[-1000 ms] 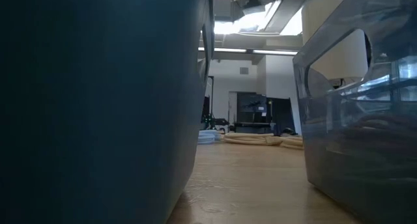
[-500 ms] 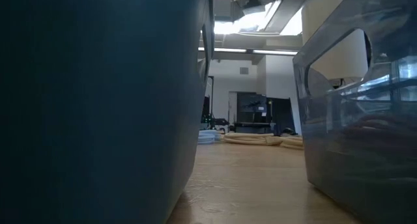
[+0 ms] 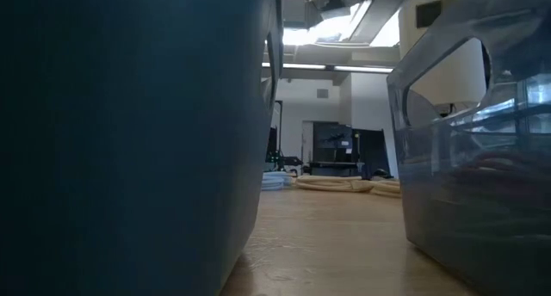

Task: Pick & Place USB Port
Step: Put the white charger cable into the black bin

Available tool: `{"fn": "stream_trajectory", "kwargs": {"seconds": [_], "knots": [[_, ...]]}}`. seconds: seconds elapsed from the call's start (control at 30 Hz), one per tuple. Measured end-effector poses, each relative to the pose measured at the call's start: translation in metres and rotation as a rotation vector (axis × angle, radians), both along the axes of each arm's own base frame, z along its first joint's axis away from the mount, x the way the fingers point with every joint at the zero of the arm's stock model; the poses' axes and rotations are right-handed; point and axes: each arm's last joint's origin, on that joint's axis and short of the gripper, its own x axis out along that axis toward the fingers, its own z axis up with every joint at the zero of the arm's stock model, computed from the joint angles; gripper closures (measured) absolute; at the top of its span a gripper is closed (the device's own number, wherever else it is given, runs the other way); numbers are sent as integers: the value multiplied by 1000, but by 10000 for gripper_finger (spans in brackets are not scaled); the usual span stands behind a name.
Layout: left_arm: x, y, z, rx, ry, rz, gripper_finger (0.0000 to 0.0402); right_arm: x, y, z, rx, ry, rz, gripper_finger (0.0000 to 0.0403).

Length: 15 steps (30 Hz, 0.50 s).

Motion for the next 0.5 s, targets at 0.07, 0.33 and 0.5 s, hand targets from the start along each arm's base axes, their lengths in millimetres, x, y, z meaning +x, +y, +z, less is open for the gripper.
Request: {"fn": "stream_trajectory", "kwargs": {"seconds": [0.07,0.33,0.5], "knots": [[-2,0,1,9,-1,2,185,-1,0,-1,-2,7,2,402],[-12,-1,5,41,-23,23,185,-6,-3,-30,64,39,-20,402],[-21,-1,10,54,-47,40,185,-9,-7,-43,69,39,-27,402]]}}
